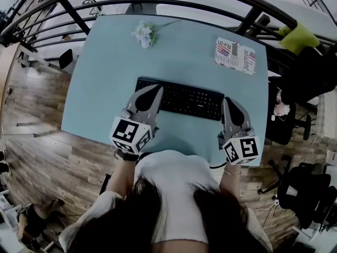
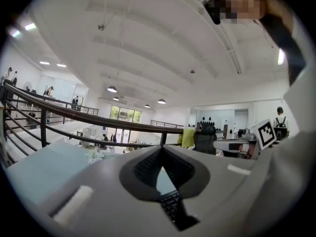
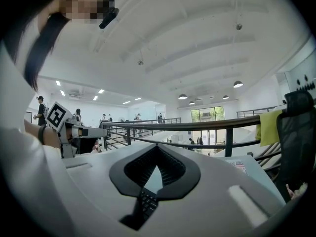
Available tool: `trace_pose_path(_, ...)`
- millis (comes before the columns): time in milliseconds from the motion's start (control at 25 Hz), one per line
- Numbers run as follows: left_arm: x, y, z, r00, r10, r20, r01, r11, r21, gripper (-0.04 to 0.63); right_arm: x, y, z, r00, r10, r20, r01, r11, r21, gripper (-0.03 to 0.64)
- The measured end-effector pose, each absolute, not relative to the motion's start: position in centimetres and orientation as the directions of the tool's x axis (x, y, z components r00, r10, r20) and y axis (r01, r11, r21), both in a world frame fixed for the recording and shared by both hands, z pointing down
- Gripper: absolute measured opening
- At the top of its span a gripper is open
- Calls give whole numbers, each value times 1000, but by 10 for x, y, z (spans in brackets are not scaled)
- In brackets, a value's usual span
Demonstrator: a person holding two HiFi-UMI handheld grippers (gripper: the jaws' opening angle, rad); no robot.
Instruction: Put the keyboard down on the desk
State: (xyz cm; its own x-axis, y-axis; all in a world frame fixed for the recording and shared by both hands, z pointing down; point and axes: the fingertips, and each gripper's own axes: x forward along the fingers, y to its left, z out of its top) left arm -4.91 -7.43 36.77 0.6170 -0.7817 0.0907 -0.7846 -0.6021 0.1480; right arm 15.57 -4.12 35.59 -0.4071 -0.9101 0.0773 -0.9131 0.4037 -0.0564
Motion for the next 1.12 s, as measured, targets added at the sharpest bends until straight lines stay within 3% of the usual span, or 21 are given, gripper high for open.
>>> trace_pose_path(1120,-63,-79,377,599,-793,111,-799,-583,149,57,143,-46,362,-413,-905,101,-910,408,-65,2)
